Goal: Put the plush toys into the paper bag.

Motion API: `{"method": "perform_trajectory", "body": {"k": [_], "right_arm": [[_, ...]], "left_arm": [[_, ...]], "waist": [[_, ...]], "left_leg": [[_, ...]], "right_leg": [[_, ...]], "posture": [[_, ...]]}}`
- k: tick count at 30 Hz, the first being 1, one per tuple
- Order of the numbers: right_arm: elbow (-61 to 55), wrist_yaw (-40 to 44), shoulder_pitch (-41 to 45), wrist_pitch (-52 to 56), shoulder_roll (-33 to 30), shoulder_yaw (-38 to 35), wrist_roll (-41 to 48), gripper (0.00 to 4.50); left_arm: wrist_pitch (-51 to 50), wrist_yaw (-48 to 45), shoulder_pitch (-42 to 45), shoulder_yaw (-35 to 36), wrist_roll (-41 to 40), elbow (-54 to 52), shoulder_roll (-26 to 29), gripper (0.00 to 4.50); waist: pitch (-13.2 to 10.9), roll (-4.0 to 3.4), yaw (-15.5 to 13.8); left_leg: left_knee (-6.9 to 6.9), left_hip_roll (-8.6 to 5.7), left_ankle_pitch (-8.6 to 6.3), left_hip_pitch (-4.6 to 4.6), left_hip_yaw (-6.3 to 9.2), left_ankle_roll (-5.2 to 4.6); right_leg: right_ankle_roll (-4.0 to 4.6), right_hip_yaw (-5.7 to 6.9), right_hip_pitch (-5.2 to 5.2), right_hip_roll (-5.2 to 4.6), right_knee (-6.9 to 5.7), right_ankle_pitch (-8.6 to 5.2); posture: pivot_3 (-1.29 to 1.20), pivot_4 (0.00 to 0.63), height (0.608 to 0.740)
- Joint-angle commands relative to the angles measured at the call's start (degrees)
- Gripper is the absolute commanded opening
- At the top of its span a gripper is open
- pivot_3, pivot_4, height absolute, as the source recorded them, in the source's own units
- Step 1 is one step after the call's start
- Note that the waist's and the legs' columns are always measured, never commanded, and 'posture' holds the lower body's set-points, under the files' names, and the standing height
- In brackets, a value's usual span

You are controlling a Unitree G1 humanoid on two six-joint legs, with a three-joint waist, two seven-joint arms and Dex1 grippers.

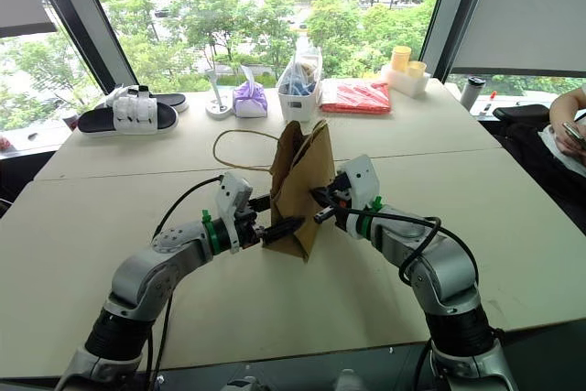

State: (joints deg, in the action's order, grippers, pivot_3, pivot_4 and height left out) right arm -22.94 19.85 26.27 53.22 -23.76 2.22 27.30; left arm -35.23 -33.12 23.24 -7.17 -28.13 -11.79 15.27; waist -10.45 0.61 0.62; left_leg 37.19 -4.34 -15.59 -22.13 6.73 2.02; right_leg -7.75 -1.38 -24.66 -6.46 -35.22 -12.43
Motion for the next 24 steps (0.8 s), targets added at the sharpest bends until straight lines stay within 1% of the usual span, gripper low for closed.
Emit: {"method": "perform_trajectory", "body": {"k": [1, 4, 6, 9, 12, 16, 18, 20, 24], "right_arm": [[-3.48, -0.18, -0.08, -0.04, 0.27, 0.02, 0.0, 0.0], [-3.97, -0.43, -0.53, 0.23, 0.25, -0.16, -0.02, 0.0], [-4.47, -0.71, -0.94, 0.54, 0.14, -0.55, 0.08, 0.0], [-6.36, -0.99, -2.06, 1.74, -0.94, -2.64, 0.64, 0.0], [-9.6, -0.51, -3.19, 4.47, -3.81, -8.45, 3.01, 0.0], [-15.15, 1.29, -5.3, 8.27, -7.59, -15.98, 8.47, 0.0], [-19.65, 2.74, -7.85, 10.01, -9.84, -21.33, 12.62, 0.0], [-22.24, 3.05, -9.69, 10.89, -11.25, -24.67, 15.12, 0.0], [-24.25, 1.11, -12.28, 11.27, -12.84, -28.34, 16.23, 0.0]], "left_arm": [[1.63, 1.9, 0.36, 1.83, 0.25, -0.19, -1.49, 2.4], [2.05, 2.64, 0.97, 2.19, 0.51, 0.57, -2.34, 0.81], [2.59, 1.89, 1.7, 2.14, 0.65, 1.45, -2.59, 0.03], [2.92, -1.84, 5.08, 2.28, 0.22, 5.61, -1.6, 0.03], [4.07, -11.13, 9.74, 2.54, -0.97, 11.86, 1.78, 0.03], [7.25, -23.83, 17.3, 2.58, -0.97, 24.1, 5.38, 0.03], [12.52, -32.18, 24.02, 1.52, 1.5, 35.34, 6.69, 0.03], [17.98, -38.06, 29.22, 0.78, 4.04, 44.94, 6.96, 0.03], [25.5, -45.82, 37.52, 0.93, 7.76, 60.73, 6.08, 0.03]], "waist": [[0.0, 0.0, 0.0], [0.0, 0.0, 0.01], [0.0, 0.0, 0.01], [0.0, 0.0, -0.13], [0.0, 0.0, -0.15], [0.0, 0.0, -0.09], [0.0, 0.0, -0.03], [-0.03, 0.04, -0.11], [-0.02, 0.05, 0.0]], "left_leg": [[0.0, 0.0, 0.0, 0.0, 0.0, 0.0], [0.0, 0.0, 0.0, 0.0, 0.0, 0.0], [0.0, 0.0, 0.0, 0.0, 0.0, 0.0], [0.04, -0.02, 0.0, -0.02, 0.02, 0.0], [0.09, -0.05, 0.0, -0.05, 0.03, 0.0], [0.08, -0.05, -0.01, -0.07, 0.04, -0.02], [0.05, -0.04, -0.03, -0.07, 0.04, -0.06], [0.07, -0.05, -0.03, -0.11, 0.06, -0.07], [0.11, -0.05, -0.07, -0.12, 0.01, -0.12]], "right_leg": [[0.0, 0.0, 0.0, 0.0, 0.0, 0.0], [0.0, 0.0, 0.0, 0.0, 0.0, 0.0], [0.0, 0.0, 0.0, 0.0, 0.0, 0.0], [0.0, 0.02, 0.01, 0.0, -0.01, 0.0], [0.0, 0.04, 0.03, 0.0, -0.01, 0.0], [0.0, 0.07, 0.03, 0.0, 0.0, 0.0], [-0.01, 0.11, 0.03, 0.01, 0.02, 0.0], [-0.01, 0.17, 0.03, 0.01, 0.03, 0.0], [-0.02, 0.16, 0.05, -0.02, 0.08, 0.01]], "posture": [[0.0, 0.15, 0.74], [0.0, 0.15, 0.74], [0.0, 0.15, 0.74], [0.0, 0.15, 0.74], [0.0, 0.15, 0.74], [0.0, 0.15, 0.74], [0.0, 0.15, 0.74], [0.0, 0.15, 0.74], [0.0, 0.15, 0.74]]}}
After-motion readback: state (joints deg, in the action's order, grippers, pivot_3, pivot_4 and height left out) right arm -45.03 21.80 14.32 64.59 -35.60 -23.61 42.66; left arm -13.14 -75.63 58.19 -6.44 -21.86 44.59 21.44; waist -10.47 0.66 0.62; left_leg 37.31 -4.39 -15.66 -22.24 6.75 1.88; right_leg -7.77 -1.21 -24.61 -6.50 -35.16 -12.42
